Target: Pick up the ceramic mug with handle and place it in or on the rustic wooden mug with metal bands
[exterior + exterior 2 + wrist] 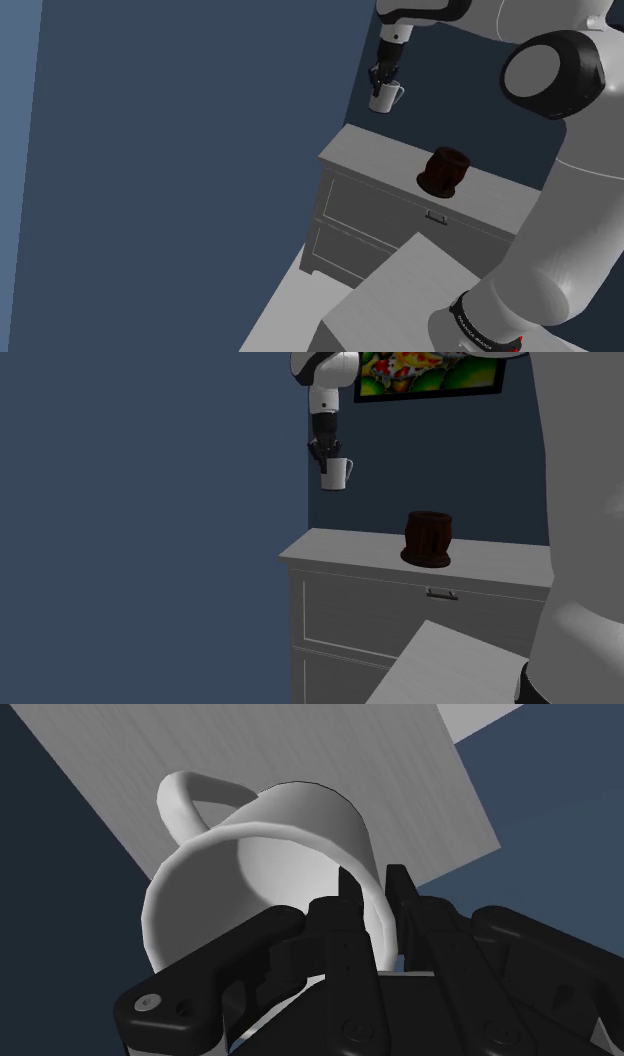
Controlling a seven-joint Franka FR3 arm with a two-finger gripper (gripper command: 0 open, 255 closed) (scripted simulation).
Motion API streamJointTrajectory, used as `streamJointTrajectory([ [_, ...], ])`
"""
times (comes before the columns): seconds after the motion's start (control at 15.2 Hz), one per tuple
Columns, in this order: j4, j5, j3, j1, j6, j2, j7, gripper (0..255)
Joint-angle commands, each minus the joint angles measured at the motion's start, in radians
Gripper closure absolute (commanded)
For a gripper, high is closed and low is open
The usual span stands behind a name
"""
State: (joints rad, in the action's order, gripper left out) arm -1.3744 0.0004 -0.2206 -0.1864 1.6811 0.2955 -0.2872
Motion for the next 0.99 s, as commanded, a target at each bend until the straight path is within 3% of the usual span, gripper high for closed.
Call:
streamJointTrajectory([
  [0.0, 0.040, 0.002, -0.001, -0.003, -0.033, 0.007, -0.003, 255],
  [0.07, 0.057, 0.003, -0.001, -0.004, -0.047, 0.010, -0.004, 255],
  [0.46, -0.229, -0.042, -0.031, -0.023, 0.024, -0.213, -0.058, 255],
  [0.92, -0.461, -0.101, -0.072, -0.064, 0.051, -0.431, -0.129, 255],
])
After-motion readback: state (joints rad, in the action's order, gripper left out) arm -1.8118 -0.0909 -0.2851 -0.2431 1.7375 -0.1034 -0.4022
